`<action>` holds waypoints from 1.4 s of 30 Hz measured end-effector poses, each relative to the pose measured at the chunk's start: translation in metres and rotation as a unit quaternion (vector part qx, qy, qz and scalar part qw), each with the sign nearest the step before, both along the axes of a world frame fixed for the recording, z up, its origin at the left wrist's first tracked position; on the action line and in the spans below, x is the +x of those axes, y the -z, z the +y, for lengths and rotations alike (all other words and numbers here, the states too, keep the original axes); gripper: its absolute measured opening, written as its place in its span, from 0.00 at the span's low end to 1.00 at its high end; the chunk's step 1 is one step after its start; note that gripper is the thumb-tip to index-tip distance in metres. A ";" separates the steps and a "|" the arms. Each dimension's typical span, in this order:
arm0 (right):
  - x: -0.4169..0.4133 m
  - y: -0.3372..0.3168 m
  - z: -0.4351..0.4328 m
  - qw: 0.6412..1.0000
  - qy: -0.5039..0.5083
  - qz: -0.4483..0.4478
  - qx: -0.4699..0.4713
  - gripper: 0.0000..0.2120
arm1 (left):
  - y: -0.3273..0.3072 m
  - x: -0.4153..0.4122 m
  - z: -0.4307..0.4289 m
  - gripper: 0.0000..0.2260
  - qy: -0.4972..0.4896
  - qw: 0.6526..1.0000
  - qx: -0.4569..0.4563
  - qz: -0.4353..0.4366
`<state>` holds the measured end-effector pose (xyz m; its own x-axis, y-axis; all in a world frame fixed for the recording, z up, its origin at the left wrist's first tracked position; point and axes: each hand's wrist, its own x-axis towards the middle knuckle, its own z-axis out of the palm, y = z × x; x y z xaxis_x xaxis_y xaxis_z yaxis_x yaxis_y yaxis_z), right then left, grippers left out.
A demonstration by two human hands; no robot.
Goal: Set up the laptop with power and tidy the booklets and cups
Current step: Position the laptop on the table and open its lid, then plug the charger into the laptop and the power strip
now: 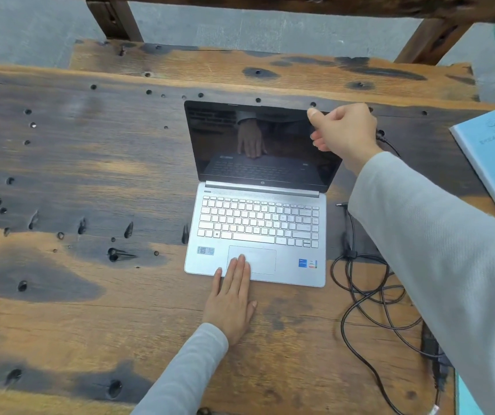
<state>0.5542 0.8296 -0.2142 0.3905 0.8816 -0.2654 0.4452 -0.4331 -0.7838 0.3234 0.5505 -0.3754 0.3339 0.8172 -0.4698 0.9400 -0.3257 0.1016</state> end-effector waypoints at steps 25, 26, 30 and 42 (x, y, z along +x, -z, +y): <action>0.078 0.083 -0.105 0.994 -0.015 -0.060 -0.093 0.09 | -0.011 0.020 0.021 0.35 0.007 0.999 0.036 -0.028; 0.082 0.088 -0.110 0.993 -0.015 -0.065 -0.096 0.09 | -0.010 0.024 0.025 0.36 0.006 0.999 0.037 -0.033; 0.093 0.099 -0.127 0.992 0.001 -0.063 -0.109 0.15 | -0.010 0.041 0.045 0.41 0.029 0.998 0.038 -0.045; 0.101 0.121 -0.140 0.990 -0.019 -0.079 -0.115 0.18 | -0.022 0.109 0.120 0.51 0.111 0.992 0.053 -0.038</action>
